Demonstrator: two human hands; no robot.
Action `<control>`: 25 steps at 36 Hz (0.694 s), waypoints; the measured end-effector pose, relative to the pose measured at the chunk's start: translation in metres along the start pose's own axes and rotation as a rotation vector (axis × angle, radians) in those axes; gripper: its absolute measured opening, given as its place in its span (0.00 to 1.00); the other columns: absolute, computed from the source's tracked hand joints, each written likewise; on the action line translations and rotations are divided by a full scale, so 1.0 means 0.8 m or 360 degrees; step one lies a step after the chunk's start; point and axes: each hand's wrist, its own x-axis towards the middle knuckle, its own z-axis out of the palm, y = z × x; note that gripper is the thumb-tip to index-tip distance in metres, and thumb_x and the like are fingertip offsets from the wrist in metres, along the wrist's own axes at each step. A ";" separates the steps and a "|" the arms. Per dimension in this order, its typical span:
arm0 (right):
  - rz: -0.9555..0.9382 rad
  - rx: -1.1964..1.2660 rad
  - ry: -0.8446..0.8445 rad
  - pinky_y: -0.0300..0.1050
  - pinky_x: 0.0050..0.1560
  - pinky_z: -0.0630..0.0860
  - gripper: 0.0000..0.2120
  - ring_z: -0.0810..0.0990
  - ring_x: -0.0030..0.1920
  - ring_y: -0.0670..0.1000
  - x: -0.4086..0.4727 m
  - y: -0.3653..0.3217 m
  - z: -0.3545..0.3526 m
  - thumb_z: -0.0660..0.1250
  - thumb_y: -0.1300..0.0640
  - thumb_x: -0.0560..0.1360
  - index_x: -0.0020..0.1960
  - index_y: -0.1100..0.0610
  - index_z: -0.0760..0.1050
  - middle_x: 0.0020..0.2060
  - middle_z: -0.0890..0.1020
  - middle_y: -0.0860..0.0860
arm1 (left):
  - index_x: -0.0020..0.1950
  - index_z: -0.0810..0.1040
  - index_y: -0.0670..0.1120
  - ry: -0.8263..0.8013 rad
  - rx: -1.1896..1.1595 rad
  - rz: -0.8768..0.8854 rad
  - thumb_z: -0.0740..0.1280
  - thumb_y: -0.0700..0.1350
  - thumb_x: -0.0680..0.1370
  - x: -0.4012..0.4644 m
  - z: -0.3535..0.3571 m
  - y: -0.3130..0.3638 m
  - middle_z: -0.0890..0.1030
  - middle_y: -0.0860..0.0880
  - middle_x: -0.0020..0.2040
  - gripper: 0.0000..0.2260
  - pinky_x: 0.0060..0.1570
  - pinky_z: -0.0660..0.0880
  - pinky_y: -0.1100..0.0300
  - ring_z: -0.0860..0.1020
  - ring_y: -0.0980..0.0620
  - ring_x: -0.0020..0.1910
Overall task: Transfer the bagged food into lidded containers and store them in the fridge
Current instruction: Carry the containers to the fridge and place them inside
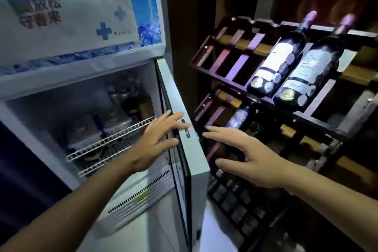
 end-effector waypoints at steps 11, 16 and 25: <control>-0.0311 -0.0594 -0.0263 0.62 0.76 0.44 0.41 0.40 0.80 0.51 0.173 0.002 0.091 0.64 0.45 0.72 0.80 0.37 0.47 0.80 0.41 0.36 | 0.65 0.79 0.58 0.0041 0.0100 -0.0484 0.62 0.58 0.77 -0.096 -0.119 0.005 0.66 0.63 0.77 0.18 0.78 0.47 0.45 0.50 0.62 0.80; -0.0327 -0.0492 -0.0277 0.65 0.76 0.46 0.41 0.42 0.80 0.52 0.233 -0.007 0.131 0.63 0.44 0.71 0.79 0.36 0.48 0.81 0.44 0.40 | 0.71 0.73 0.60 0.0100 0.0411 -0.0707 0.62 0.56 0.81 -0.131 -0.152 -0.001 0.63 0.63 0.78 0.18 0.78 0.42 0.43 0.47 0.59 0.80; -0.0415 -0.0629 -0.0267 0.66 0.75 0.49 0.47 0.41 0.80 0.55 0.328 -0.030 0.194 0.68 0.43 0.74 0.78 0.34 0.37 0.81 0.40 0.44 | 0.77 0.63 0.64 0.0098 0.1144 -0.1122 0.65 0.61 0.79 -0.148 -0.205 -0.028 0.52 0.58 0.82 0.27 0.77 0.40 0.41 0.44 0.50 0.82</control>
